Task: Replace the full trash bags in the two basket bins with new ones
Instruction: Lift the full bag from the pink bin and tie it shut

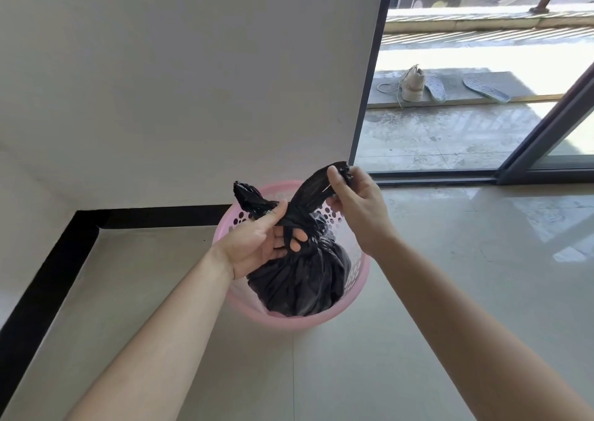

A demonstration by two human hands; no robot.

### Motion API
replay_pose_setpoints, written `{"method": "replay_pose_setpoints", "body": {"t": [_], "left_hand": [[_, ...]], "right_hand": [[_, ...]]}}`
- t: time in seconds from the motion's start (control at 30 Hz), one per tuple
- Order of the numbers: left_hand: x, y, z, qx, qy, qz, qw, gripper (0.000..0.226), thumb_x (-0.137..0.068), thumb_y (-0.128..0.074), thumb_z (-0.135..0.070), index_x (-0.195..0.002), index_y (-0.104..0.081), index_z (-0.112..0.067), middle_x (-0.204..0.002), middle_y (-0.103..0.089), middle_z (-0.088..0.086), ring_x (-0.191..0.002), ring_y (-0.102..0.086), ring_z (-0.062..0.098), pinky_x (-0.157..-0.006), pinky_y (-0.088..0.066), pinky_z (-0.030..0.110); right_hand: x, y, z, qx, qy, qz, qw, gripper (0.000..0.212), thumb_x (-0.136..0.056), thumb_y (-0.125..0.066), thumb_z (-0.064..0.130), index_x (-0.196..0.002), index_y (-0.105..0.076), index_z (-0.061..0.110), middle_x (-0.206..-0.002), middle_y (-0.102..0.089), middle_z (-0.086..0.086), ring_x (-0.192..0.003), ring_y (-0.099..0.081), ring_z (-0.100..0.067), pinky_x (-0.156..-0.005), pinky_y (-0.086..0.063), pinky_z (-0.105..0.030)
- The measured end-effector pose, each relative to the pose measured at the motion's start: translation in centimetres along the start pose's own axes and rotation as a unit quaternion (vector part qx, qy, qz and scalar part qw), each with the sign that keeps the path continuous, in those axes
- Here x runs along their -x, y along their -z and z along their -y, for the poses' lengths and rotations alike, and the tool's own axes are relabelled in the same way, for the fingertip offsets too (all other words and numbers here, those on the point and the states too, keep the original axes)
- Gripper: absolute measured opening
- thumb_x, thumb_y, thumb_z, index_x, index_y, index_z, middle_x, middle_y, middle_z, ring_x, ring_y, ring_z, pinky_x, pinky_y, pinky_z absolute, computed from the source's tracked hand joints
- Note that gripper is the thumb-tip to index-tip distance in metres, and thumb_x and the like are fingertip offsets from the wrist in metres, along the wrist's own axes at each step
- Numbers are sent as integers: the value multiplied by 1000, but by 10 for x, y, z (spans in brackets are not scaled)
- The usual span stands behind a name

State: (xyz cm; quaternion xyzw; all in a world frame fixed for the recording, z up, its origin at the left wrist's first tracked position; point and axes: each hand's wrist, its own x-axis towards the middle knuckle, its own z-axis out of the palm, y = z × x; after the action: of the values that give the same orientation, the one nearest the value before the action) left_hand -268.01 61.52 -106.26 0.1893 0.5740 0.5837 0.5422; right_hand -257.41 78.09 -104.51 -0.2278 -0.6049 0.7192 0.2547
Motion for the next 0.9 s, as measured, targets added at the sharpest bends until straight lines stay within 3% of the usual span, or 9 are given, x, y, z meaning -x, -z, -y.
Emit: {"method": "replay_pose_setpoints", "body": {"t": [0.07,0.17,0.3,0.37,0.5,0.63,0.7,0.83,0.9], "left_hand": [[0,-1,1,87,-33,18,995,57,-101,-28,-54,-101,-74,-20,-93,-66,6,-75,-60,14,-82,-45,32],[0,-1,1,183,-71,43,980,48,-101,-27,-52,-120,-65,-30,-101,-69,9,-78,-61,16,-79,-50,32],[-6,-1,4,163,-51,16,985,35,-97,-39,-50,-87,-61,-25,-104,-70,9,-80,-63,15,-82,-52,34],[-9,0,10,134,-46,-5,990,29,-95,-47,-44,-84,-65,-24,-104,-70,8,-79,-62,13,-86,-50,35],[-11,4,15,123,-34,-54,990,32,-87,-64,-30,-115,-60,-15,-104,-71,8,-80,-62,13,-93,-44,39],[-9,5,13,178,-60,-121,975,11,-79,-72,-17,-88,-67,-17,-87,-71,3,-77,-65,15,-79,-53,33],[-9,6,10,198,-76,-149,966,12,-72,-76,-12,-74,-67,-20,-82,-69,3,-75,-65,16,-72,-55,30],[-8,11,5,173,-106,-156,967,22,-65,-77,-2,-71,-64,-19,-87,-68,6,-78,-68,18,-70,-54,27],[-5,8,4,122,-116,-153,974,25,-66,-77,3,-72,-63,-17,-86,-69,7,-81,-69,19,-67,-55,25]], "right_hand": [[-3,4,0,-47,-14,-28,998,16,-98,-61,25,-93,-54,12,-77,-61,1,-58,-55,-9,-56,-46,-21],[-3,9,-2,-123,-62,-38,990,14,-99,-59,21,-88,-53,15,-80,-62,-4,-58,-57,-9,-53,-45,-18],[1,6,-4,-193,-79,-48,977,13,-98,-60,10,-91,-50,12,-77,-63,-6,-56,-58,-10,-55,-49,-19],[3,4,-1,-191,-65,-34,979,19,-93,-65,5,-96,-47,12,-77,-66,-9,-54,-59,-13,-56,-52,-21],[10,2,7,-144,-52,14,988,22,-89,-67,-2,-106,-62,11,-79,-66,-8,-60,-62,-16,-64,-55,-24],[14,5,3,-112,-93,36,989,23,-88,-62,-8,-99,-71,10,-75,-60,-8,-62,-57,-17,-55,-51,-22],[14,8,-3,-49,-148,68,985,22,-86,-64,-8,-92,-71,12,-73,-60,-5,-59,-55,-16,-53,-50,-22],[13,14,-10,42,-214,107,970,17,-85,-65,-2,-84,-67,14,-77,-59,-7,-54,-53,-16,-53,-49,-22],[11,16,-11,154,-192,104,964,9,-84,-66,6,-83,-67,14,-77,-64,-1,-58,-59,-16,-58,-51,-27]]}}
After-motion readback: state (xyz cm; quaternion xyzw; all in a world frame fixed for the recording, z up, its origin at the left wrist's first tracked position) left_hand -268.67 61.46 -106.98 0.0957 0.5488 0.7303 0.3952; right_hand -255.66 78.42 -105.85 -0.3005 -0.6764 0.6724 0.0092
